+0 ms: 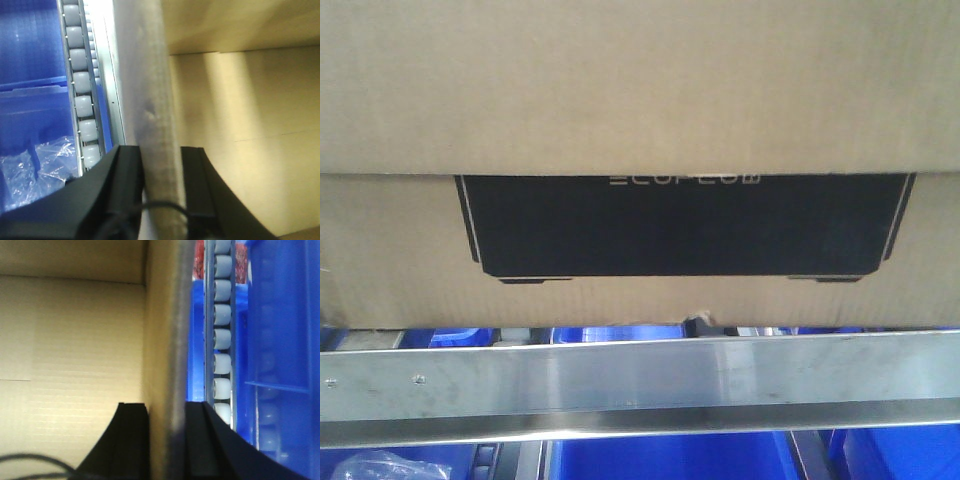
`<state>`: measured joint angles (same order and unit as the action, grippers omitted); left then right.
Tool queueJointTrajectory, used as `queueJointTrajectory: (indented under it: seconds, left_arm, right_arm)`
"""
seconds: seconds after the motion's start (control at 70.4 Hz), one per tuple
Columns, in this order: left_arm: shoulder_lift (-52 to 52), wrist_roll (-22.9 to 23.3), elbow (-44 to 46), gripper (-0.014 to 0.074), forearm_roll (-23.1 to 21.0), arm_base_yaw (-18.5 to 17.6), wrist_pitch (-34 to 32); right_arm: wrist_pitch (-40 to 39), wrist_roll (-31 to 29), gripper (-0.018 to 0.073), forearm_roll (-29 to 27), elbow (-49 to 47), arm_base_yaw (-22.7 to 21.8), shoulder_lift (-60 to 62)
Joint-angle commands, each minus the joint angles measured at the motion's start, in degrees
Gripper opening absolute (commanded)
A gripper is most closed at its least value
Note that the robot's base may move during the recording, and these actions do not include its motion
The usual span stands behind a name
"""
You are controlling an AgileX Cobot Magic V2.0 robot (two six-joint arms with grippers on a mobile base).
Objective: Grab box from left shelf to table start
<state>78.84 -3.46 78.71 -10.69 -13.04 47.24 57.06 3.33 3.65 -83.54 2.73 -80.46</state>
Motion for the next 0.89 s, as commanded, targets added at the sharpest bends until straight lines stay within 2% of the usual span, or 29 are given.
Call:
queueJointTrajectory:
  seconds: [0.0,0.199,0.44,0.653,0.881]
  left_arm:
    - [-4.76,-0.95,2.19,-0.0096,-6.56,-0.48,-5.64]
    - [-8.75,0.01,2.19,-0.0097,-5.25,-0.48,-5.45]
    - [-12.96,4.32,1.94,-0.0097,1.13,-0.48,-0.62]
    - [-15.04,4.79,0.59,-0.0097,1.87,-0.48,1.99]
    - [-21.62,5.72,-8.49,-0.0097,1.87,-0.48,-0.36]
  right_arm:
    - [-4.37,-0.69,0.0058,1.86,-2.21,-0.43,4.49]
    - [-4.18,-0.69,0.0058,1.60,-2.21,-0.15,8.82]
    - [-2.81,-0.95,0.0058,-2.91,-1.06,0.27,12.57]
    - [-5.41,-1.00,0.0058,-2.86,7.85,4.31,15.83]
    - [-7.27,-0.90,0.0058,-2.86,14.90,8.55,21.21]
